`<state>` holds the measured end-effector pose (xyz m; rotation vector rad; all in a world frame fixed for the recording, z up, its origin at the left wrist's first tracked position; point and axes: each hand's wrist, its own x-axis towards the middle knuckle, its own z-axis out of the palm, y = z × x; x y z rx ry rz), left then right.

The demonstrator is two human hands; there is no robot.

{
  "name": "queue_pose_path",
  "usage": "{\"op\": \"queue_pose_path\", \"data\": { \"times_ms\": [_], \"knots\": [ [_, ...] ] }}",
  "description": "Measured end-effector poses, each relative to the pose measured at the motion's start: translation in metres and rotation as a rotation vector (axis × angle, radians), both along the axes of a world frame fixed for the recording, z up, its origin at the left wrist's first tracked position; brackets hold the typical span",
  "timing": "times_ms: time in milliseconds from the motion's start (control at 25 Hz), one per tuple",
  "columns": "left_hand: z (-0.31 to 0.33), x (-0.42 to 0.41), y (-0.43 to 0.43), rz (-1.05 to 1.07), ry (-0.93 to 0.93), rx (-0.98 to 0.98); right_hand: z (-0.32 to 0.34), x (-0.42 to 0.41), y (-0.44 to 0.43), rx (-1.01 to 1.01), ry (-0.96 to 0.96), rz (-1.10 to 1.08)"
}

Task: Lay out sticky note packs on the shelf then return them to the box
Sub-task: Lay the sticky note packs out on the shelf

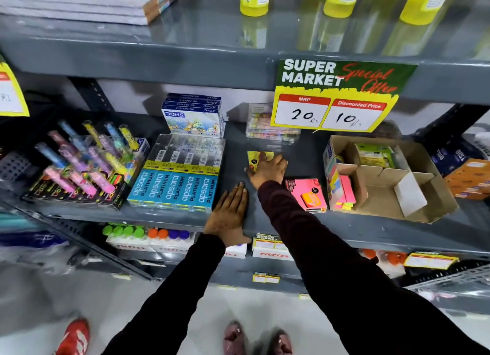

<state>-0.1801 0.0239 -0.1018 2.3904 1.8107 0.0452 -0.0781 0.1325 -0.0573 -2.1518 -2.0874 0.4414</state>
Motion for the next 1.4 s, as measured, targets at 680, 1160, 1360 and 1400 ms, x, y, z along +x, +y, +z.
{"op": "queue_pose_path", "data": {
  "times_ms": [680,1160,1360,1400],
  "knots": [
    [-0.003,0.001,-0.002,0.002,0.019,0.062,0.031,0.078,-0.052,0.063,-0.046,-0.117],
    [-0.001,0.000,-0.004,0.003,-0.053,0.094,0.034,0.086,-0.010,0.020,0.008,-0.129],
    [-0.002,0.000,-0.003,0.007,0.015,0.075,0.031,0.092,-0.073,-0.062,-0.022,-0.123],
    [-0.001,0.001,-0.004,0.013,0.021,0.065,0.030,0.090,-0.076,-0.046,-0.024,-0.133]
  ]
}}
